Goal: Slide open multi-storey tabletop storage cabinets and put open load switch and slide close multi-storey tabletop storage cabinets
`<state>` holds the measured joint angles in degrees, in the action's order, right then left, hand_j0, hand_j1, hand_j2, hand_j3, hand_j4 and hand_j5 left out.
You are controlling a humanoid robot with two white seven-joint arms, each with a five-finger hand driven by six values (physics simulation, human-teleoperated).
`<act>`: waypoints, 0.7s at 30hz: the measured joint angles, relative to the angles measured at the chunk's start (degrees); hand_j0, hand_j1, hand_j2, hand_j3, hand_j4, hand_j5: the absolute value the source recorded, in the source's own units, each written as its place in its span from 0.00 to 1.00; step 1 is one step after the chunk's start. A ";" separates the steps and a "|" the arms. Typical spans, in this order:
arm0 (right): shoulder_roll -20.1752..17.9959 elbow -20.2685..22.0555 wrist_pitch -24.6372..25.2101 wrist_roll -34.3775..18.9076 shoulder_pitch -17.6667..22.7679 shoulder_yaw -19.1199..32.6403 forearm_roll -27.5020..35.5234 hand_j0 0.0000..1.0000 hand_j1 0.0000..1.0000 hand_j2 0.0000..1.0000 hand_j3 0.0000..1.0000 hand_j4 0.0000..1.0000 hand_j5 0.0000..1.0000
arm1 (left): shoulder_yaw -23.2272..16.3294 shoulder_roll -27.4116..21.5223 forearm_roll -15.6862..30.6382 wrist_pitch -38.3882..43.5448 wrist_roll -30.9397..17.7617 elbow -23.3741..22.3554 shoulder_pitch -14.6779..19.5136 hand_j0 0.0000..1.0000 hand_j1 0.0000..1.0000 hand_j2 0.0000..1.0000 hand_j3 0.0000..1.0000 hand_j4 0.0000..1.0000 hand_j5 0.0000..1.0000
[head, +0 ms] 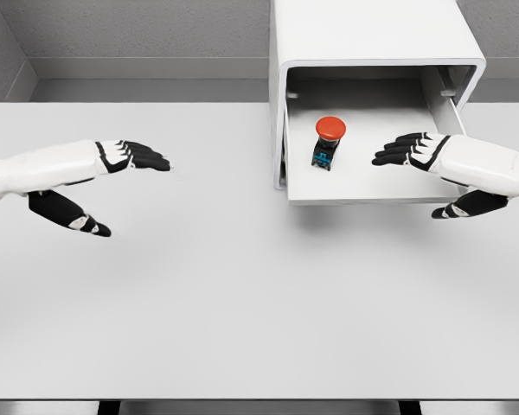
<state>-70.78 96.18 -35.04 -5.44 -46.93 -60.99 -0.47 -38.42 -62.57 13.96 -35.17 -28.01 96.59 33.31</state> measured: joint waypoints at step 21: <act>3.25 -2.91 0.00 -0.72 -0.26 1.52 0.11 1.00 1.00 1.00 1.00 1.00 1.00 | 3.36 -0.22 0.27 0.02 -0.06 -1.49 0.17 1.00 1.00 1.00 1.00 1.00 1.00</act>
<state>-67.53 93.27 -35.04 -6.16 -47.20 -59.47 -0.36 -35.06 -62.79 14.23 -35.14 -28.06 95.10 33.49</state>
